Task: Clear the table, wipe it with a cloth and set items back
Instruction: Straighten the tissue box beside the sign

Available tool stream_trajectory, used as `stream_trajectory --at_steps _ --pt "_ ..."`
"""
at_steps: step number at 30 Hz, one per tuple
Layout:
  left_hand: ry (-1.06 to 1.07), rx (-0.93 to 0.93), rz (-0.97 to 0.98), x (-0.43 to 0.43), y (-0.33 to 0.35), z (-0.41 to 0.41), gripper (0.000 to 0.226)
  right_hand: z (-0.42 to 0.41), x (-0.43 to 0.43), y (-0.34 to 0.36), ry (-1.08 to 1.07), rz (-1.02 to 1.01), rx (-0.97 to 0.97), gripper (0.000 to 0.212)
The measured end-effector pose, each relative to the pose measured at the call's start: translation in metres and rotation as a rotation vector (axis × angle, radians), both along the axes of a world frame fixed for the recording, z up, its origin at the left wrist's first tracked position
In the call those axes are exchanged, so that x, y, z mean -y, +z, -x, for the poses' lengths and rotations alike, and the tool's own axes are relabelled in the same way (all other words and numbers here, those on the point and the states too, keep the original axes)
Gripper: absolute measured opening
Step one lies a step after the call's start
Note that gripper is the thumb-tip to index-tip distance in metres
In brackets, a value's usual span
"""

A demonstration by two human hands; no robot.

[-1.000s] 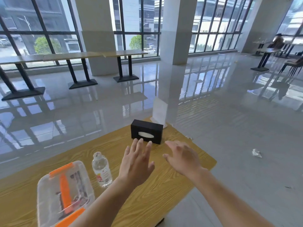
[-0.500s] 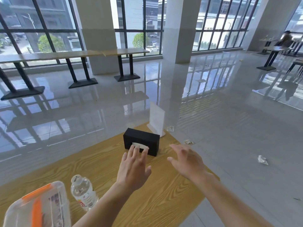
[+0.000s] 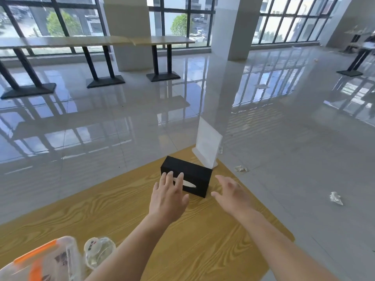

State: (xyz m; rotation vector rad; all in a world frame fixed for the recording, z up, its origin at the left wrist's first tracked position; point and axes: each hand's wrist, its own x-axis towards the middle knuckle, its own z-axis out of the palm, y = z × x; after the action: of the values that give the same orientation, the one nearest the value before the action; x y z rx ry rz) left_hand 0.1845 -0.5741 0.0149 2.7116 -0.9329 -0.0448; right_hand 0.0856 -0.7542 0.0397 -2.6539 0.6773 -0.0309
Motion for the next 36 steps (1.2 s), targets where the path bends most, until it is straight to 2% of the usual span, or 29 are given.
stream_trajectory --at_steps 10,14,18,22,26,29,36 --pt "0.244 -0.048 0.028 0.051 -0.014 -0.072 0.070 -0.073 0.051 -0.046 0.080 -0.100 -0.031 0.083" --pt "0.359 -0.181 0.099 0.067 -0.027 -0.093 0.073 -0.087 0.066 -0.063 0.142 -0.137 -0.062 0.093" --pt "0.423 -0.329 0.146 0.074 -0.039 -0.103 0.077 -0.097 0.077 -0.075 0.183 -0.181 -0.043 0.091" --pt "0.435 -0.338 0.158 0.076 -0.046 -0.107 0.080 -0.101 0.077 -0.084 0.223 -0.215 -0.087 0.093" --pt "0.451 -0.389 0.192 0.071 -0.053 -0.108 0.079 -0.101 0.072 -0.089 0.230 -0.190 -0.052 0.088" --pt "0.455 -0.379 0.256 0.066 -0.054 -0.104 0.075 -0.095 0.070 -0.088 0.199 -0.230 -0.015 0.084" --pt "0.501 -0.309 0.387 0.043 -0.054 -0.066 0.058 -0.073 0.072 -0.091 0.199 -0.361 -0.002 0.091"
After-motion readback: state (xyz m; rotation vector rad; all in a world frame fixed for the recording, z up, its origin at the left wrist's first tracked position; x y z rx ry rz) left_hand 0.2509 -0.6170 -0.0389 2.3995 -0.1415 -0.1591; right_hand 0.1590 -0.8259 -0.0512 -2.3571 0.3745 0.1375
